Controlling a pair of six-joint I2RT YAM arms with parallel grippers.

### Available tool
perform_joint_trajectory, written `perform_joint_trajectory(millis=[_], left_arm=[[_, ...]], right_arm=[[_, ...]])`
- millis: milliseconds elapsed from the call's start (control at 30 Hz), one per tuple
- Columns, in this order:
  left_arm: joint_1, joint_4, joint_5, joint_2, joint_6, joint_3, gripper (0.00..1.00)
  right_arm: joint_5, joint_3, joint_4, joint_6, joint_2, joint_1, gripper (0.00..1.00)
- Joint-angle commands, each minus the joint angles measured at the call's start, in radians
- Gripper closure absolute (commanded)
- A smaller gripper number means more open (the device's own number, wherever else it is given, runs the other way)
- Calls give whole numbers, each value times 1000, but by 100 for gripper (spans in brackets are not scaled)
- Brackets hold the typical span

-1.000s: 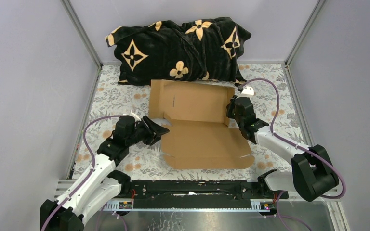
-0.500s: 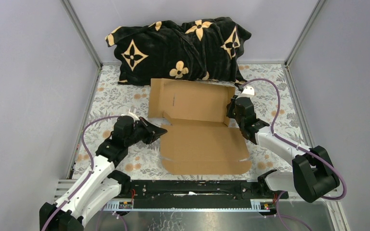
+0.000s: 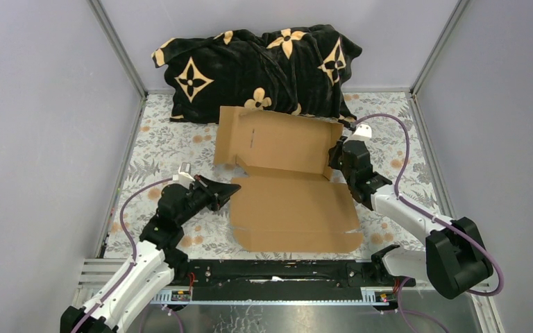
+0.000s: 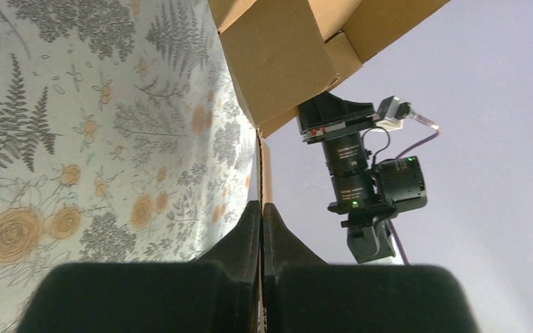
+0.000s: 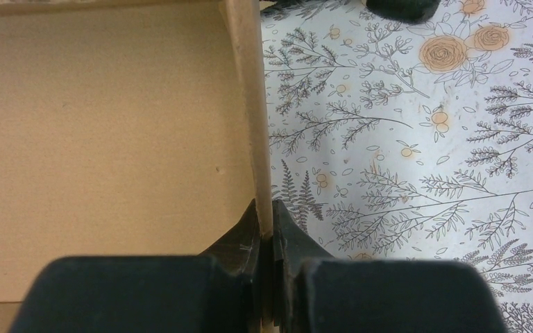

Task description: Fold the paper box

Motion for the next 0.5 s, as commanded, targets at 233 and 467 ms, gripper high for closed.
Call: perform_joint_trajectory(millis=[233, 467], left_arm=[[-3, 465, -51, -73, -167, -114, 98], [-5, 710, -82, -51, -236, -172, 97]], right_arm=[[-6, 11, 57, 78, -63, -1, 100], [-34, 32, 55, 108, -61, 0, 100]])
